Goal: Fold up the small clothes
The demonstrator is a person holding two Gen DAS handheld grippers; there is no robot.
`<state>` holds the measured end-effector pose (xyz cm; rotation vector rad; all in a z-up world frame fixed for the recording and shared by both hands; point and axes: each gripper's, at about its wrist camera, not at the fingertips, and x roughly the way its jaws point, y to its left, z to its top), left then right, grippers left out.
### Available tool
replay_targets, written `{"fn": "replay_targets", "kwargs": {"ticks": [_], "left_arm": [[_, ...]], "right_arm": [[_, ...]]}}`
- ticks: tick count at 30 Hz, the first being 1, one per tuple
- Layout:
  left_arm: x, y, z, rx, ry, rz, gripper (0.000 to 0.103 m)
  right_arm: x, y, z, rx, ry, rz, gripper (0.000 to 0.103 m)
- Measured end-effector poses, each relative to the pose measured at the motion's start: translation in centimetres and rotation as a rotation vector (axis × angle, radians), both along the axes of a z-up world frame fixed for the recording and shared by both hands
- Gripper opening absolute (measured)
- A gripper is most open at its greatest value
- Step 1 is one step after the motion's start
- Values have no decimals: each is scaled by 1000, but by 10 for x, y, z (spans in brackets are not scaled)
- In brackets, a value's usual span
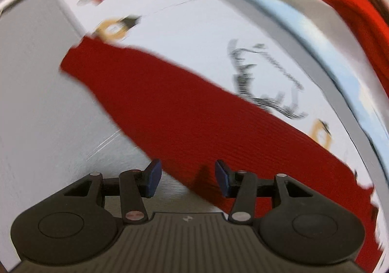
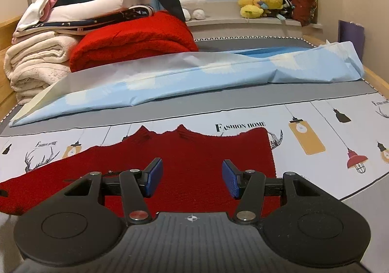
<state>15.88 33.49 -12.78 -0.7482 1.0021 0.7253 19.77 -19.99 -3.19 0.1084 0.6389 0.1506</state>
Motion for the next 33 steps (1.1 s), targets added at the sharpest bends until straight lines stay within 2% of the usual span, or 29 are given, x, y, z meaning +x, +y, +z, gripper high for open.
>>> {"fn": "replay_targets", "kwargs": {"ticks": [5, 11, 12, 16, 19, 21, 22, 25, 28, 30, 33], "left_arm": [[-9, 19, -21, -106, -3, 108, 54], [-11, 31, -26, -98, -16, 147, 53], [-12, 31, -26, -98, -16, 152, 51], [-12, 33, -26, -85, -9, 171, 21], [-11, 30, -20, -44, -8, 166, 14], [-4, 20, -9, 32, -1, 128, 12], [1, 12, -1, 83, -5, 99, 11], [22, -37, 37, 337, -70, -71, 9], [34, -122, 78, 540, -244, -360, 6], [31, -189, 96, 630, -374, -573, 5], [18, -282, 97, 635, -524, -908, 0]], "right_arm": [[3, -3, -6, -11, 21, -11, 56], [12, -4, -15, -6, 77, -31, 56], [13, -4, -17, -7, 84, -31, 56], [17, -3, -23, 3, 127, -31, 56], [19, -3, -28, 9, 158, -31, 56], [19, -2, -31, -6, 172, -30, 56], [20, -2, -32, -10, 177, -29, 56], [21, -2, -34, -17, 187, -28, 56], [22, -4, -34, -14, 193, -26, 56], [22, -4, -33, -7, 197, -22, 56], [24, -5, -35, 9, 211, -26, 56]]}}
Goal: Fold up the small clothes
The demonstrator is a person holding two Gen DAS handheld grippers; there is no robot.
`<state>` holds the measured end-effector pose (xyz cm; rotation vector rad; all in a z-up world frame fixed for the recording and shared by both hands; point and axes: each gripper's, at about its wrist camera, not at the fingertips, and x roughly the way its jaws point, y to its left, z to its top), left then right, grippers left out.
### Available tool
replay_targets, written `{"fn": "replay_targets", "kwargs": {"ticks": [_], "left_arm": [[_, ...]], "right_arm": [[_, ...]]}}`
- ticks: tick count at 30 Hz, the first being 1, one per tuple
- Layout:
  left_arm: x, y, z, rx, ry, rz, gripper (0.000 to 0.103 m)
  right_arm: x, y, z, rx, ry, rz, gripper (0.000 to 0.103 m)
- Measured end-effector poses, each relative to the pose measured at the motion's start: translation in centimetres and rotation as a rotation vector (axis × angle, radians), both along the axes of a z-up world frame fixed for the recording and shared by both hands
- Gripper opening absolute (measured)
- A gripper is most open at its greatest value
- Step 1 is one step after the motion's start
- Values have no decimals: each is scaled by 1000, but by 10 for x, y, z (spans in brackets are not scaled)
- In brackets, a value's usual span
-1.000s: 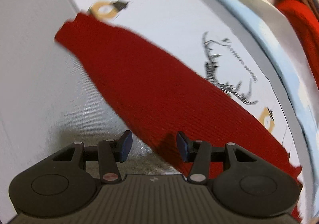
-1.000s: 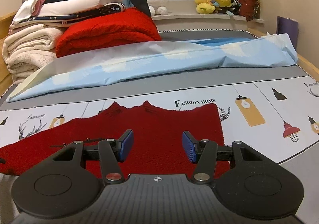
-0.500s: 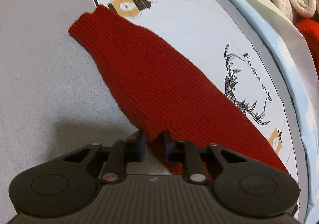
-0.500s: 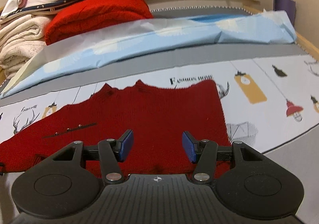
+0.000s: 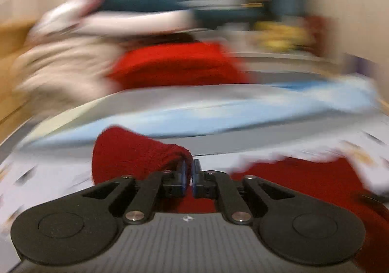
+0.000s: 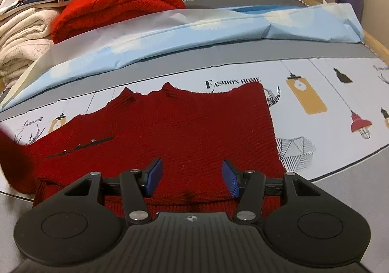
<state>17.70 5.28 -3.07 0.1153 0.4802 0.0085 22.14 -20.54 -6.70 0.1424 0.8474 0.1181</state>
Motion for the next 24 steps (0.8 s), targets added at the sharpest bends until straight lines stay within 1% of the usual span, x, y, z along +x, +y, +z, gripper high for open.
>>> {"fn": "replay_targets", "kwargs": {"ticks": [1, 3, 4, 6, 7, 9, 10, 11, 13, 14, 16, 17, 20, 21, 23, 24], "left_arm": [[-4, -27, -5, 5, 22, -107, 3], [-5, -65, -20, -9, 148, -304, 12], [-8, -76, -26, -11, 172, -355, 12], [-10, -81, -28, -21, 174, -371, 16], [-6, -75, -26, -60, 183, -354, 16], [5, -48, -21, -176, 193, -278, 16], [10, -30, -19, -235, 197, -225, 16], [17, -9, -20, -301, 205, -150, 16], [28, 25, -22, -375, 228, 7, 18], [34, 37, -21, -384, 250, 81, 18], [44, 63, -34, -372, 341, 241, 18], [48, 76, -41, -378, 387, 296, 19], [47, 104, -59, -424, 511, 419, 19], [46, 110, -63, -444, 536, 444, 19], [46, 121, -65, -491, 554, 476, 19], [41, 121, -64, -501, 552, 480, 19]], "right_arm": [[0, -1, -1, 8, 7, -4, 56], [2, -3, -5, 27, 28, -20, 56], [3, -4, -7, 36, 40, -27, 56], [5, -6, -12, 53, 66, -47, 56], [5, -8, -14, 61, 79, -58, 56], [7, -11, -18, 78, 101, -79, 56], [7, -13, -19, 84, 108, -86, 56], [8, -13, -19, 86, 112, -88, 56], [9, -11, -20, 83, 116, -76, 56], [9, -10, -21, 86, 115, -63, 56], [8, -4, -21, 91, 112, -27, 56], [8, 2, -22, 81, 109, -2, 56], [5, 21, -23, 15, 82, 78, 56], [3, 28, -23, -7, 69, 102, 56], [-1, 42, -23, -63, 33, 159, 56], [-5, 51, -23, -101, 5, 191, 56]]}}
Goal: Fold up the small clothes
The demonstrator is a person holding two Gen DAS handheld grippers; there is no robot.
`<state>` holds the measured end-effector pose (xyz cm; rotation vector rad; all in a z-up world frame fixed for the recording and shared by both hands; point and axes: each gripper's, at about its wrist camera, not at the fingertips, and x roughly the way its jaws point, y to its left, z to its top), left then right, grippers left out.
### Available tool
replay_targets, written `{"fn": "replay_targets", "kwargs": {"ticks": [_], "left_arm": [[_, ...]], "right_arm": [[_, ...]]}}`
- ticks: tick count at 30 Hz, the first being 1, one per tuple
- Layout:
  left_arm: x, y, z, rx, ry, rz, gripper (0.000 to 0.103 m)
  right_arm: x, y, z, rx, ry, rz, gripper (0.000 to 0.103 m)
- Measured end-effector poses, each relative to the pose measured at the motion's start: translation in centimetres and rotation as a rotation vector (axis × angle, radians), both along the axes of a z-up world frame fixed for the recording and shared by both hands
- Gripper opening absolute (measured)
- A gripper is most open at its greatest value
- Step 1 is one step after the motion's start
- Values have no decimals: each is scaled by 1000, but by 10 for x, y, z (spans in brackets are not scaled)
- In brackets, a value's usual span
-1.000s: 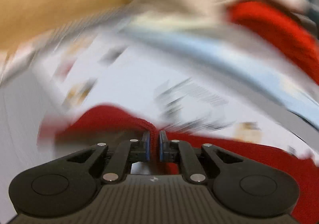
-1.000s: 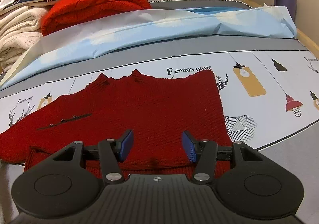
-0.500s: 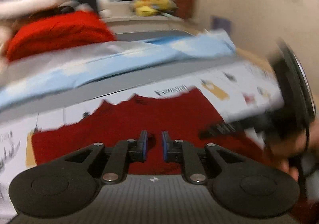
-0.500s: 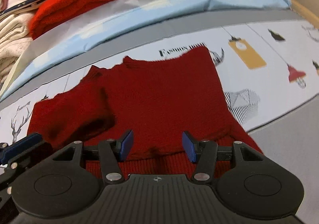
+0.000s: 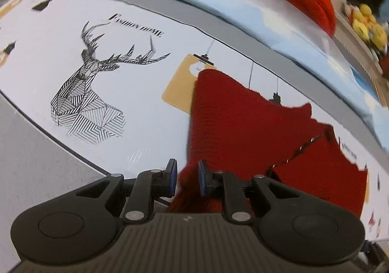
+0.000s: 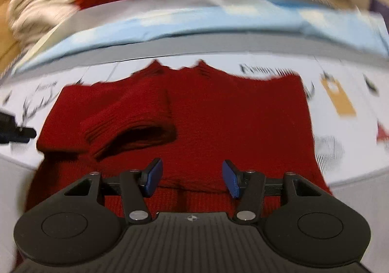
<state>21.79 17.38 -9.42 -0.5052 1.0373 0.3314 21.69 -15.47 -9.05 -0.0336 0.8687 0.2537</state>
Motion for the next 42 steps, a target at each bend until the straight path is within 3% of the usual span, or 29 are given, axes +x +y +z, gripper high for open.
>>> {"fn": "replay_targets", "kwargs": {"ticks": [6, 11, 12, 13, 14, 16, 17, 19, 21, 24, 27, 30, 35, 36, 38, 40, 41, 42], "left_arm": [[9, 1, 10, -23, -34, 17, 26], [13, 0, 8, -49, -25, 14, 26], [13, 0, 7, -51, -26, 10, 26], [13, 0, 8, -52, -28, 6, 26], [14, -1, 8, -52, -29, 1, 26], [13, -1, 9, -50, -30, -14, 26], [14, -2, 9, -48, -30, -28, 26], [14, -4, 9, -37, -30, -52, 26], [15, -9, 8, -21, -26, -79, 26], [14, -16, 5, -3, -18, -102, 26], [14, -23, 0, 10, -4, -126, 26], [14, -24, -3, 25, 6, -131, 26], [16, -21, -12, 25, 29, -127, 26], [16, -20, -14, 16, 36, -121, 26], [15, -20, -17, 14, 41, -105, 26], [15, -21, -16, 30, 38, -108, 26], [15, -22, -16, 36, 37, -110, 26], [15, -22, -15, 40, 37, -109, 26]], "right_arm": [[-1, 56, -18, -265, -197, 229, 56], [13, 105, -48, -597, -315, 426, 53], [13, 111, -52, -634, -336, 472, 47], [13, 115, -54, -668, -357, 513, 27], [15, 115, -51, -673, -375, 540, 25], [23, 101, -31, -553, -373, 479, 18], [32, 84, -14, -419, -330, 380, 17], [46, 24, 13, -78, -211, 63, 12], [42, -39, 17, 181, -128, -196, 12], [29, -101, -5, 370, -44, -398, 21], [32, -127, -40, 401, 61, -469, 21], [44, -136, -59, 523, 132, -514, 22], [51, -143, -63, 563, 123, -551, 19], [53, -144, -63, 576, 128, -564, 0], [50, -143, -50, 560, 66, -554, 0], [39, -144, -30, 531, -61, -517, 0], [38, -145, -26, 524, -86, -511, 0], [40, -150, -29, 509, -52, -539, 0]]}}
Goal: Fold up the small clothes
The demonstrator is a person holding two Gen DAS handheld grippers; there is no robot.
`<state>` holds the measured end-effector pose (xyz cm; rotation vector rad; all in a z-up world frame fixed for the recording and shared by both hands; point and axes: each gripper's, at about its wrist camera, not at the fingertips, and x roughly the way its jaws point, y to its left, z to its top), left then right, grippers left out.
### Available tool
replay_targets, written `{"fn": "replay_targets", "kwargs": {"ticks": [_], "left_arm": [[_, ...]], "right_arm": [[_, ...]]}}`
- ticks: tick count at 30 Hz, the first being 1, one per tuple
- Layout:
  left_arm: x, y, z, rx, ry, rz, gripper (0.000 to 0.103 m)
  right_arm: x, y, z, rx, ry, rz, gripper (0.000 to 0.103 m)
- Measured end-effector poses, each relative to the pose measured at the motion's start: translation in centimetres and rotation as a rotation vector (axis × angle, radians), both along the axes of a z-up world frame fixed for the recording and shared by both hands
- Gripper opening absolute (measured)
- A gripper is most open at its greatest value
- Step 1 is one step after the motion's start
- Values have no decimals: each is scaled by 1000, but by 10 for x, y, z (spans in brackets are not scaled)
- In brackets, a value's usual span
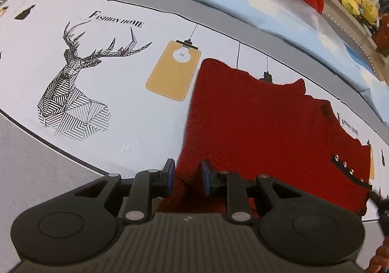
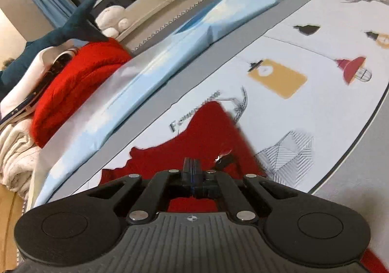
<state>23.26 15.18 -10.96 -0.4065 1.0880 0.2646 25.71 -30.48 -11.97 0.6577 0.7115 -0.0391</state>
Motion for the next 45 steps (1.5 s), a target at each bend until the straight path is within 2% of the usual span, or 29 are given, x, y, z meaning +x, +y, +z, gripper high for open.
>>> {"fn": "replay_targets", "kwargs": {"ticks": [2, 5, 7, 8, 12, 17, 22, 23, 24, 25, 26, 27, 29, 31, 32, 34, 36, 37, 38, 40, 41, 43, 45], "left_arm": [[0, 0, 1, 7, -1, -4, 26], [-1, 3, 2, -1, 0, 7, 26], [-1, 3, 2, 0, 0, 9, 26], [-1, 3, 2, 2, 1, 7, 26], [-1, 3, 2, 0, 1, 5, 26], [0, 4, 3, -2, -2, 10, 26], [0, 3, 2, 0, -1, 7, 26], [1, 2, 2, 0, -1, 7, 26], [1, 2, 2, 2, -1, 7, 26], [1, 1, 2, 3, -2, 4, 26], [1, 0, 2, 3, -3, 3, 26], [1, 0, 2, 3, -4, 1, 26], [1, -1, 2, -1, -5, -4, 26], [2, -3, 2, -1, -8, -14, 26], [2, -4, 3, 4, -9, -21, 26], [2, -5, 1, 9, -5, -32, 26], [3, -5, -3, 2, 0, -37, 26], [4, -3, -6, -6, 8, -35, 26], [4, -2, -10, -15, 22, -33, 26], [4, -1, -15, -18, 49, -32, 33], [4, -1, -16, -7, 57, -35, 34], [2, -3, -15, 8, 52, -37, 34], [-1, -6, -6, 14, 19, -36, 33]], "right_arm": [[0, -14, -17, 31, 105, -69, 0], [0, -9, -14, 6, 64, -7, 7], [1, 3, -8, -52, 36, 70, 38], [1, 8, -8, -92, 38, 83, 40], [2, 21, -12, -244, 84, 85, 40], [5, 37, -10, -416, 101, 141, 36], [7, 36, -13, -442, 126, 123, 36], [7, 37, -13, -452, 124, 131, 32], [7, 39, -14, -460, 119, 144, 15], [7, 41, -14, -472, 114, 164, 8], [7, 42, -13, -486, 105, 171, 2], [5, 40, -9, -481, 80, 163, 1], [0, 31, 9, -430, -26, 131, 0], [-5, 27, 30, -454, -139, 99, 0], [-5, 25, 34, -455, -151, 84, 0], [1, 19, 26, -451, -104, 82, 0], [11, 18, 6, -439, 12, 117, 1], [12, 18, -1, -444, 56, 115, 5], [12, 19, -4, -452, 70, 104, 5], [8, 21, -3, -451, 34, 116, 5], [10, 22, -6, -460, 45, 143, 5], [17, 20, -19, -433, 132, 181, 4], [14, 16, -16, -400, 137, 149, 6]]}}
